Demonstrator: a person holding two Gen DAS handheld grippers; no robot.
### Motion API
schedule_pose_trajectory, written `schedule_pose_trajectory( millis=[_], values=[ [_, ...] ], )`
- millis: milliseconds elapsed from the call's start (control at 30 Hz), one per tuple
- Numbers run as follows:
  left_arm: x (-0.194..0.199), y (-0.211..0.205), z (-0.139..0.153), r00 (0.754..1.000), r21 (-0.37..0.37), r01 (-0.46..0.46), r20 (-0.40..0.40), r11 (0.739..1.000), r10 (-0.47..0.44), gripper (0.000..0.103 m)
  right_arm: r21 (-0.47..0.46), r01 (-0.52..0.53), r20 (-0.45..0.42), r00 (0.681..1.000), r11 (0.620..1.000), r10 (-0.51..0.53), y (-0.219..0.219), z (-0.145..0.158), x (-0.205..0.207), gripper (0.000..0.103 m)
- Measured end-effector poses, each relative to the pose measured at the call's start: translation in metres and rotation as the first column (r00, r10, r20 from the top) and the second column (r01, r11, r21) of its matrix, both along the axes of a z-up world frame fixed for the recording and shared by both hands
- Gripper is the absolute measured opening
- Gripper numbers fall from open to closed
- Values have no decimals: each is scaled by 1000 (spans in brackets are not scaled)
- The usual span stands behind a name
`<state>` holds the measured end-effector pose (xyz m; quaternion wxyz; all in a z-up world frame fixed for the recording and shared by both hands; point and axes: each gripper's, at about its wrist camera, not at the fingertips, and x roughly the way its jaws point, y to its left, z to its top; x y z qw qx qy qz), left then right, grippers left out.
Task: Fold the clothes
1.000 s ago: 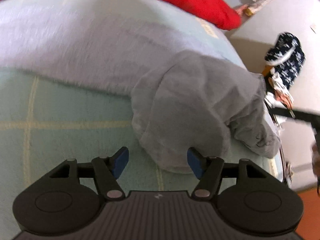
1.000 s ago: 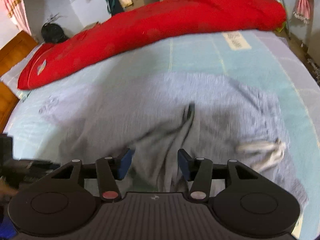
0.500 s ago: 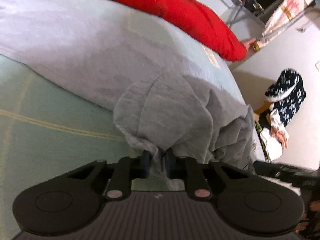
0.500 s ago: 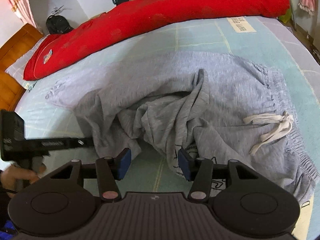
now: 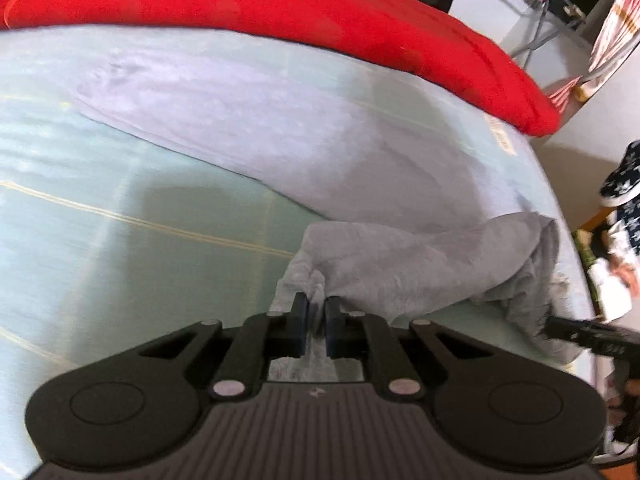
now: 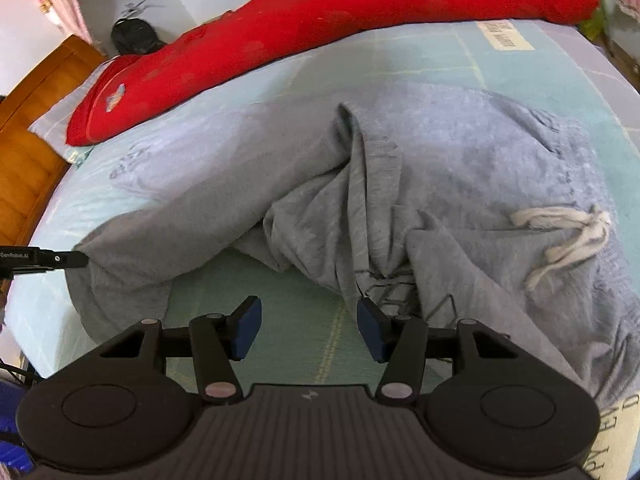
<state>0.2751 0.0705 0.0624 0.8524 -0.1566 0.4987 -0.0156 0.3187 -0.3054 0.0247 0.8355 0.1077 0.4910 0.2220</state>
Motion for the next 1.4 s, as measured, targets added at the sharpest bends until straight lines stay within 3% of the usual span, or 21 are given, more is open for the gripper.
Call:
schedule_pose_trajectory(
  millis=[200,300,400,433,500,700,833,1033,1233,1400],
  values=[
    [36,19,-20,999,10,-29,18,1000,29,8,-20,-22,21,1000,1000,22,18,6,-6,59],
    [70,29,-39,999,1,-5,38,1000,5,14,-40,3,14,1000,999,-3,30,5,-10,59],
    [84,41,-40,997,-18,9,75,1000,-8,22,-42,17,-4,1000,999,-17,49,5,-15,60],
    [82,45,-36,995,-10,14,98,1000,-13,34,-40,6,-10,1000,999,-7,57,5,-17,60],
    [67,55,-36,995,-15,11,98,1000,-9,46,-38,-29,-17,999,999,28,77,7,-22,61],
    [19,82,-53,999,-66,-30,23,997,32,46,-16,-211,-8,978,977,211,139,8,-20,61],
    [-7,90,-79,997,-168,-67,-33,984,62,44,-17,-347,23,937,938,348,187,8,-17,60],
    [-17,84,-104,995,-315,-91,19,945,102,45,-28,-455,30,890,890,456,232,10,-18,60],
    [4,62,-118,994,-186,45,111,981,-25,46,-57,-480,-23,877,875,480,245,4,-14,60],
    [26,52,-124,972,-116,180,176,977,-158,45,-55,-470,-47,882,881,468,245,-1,-10,60]
  ],
)
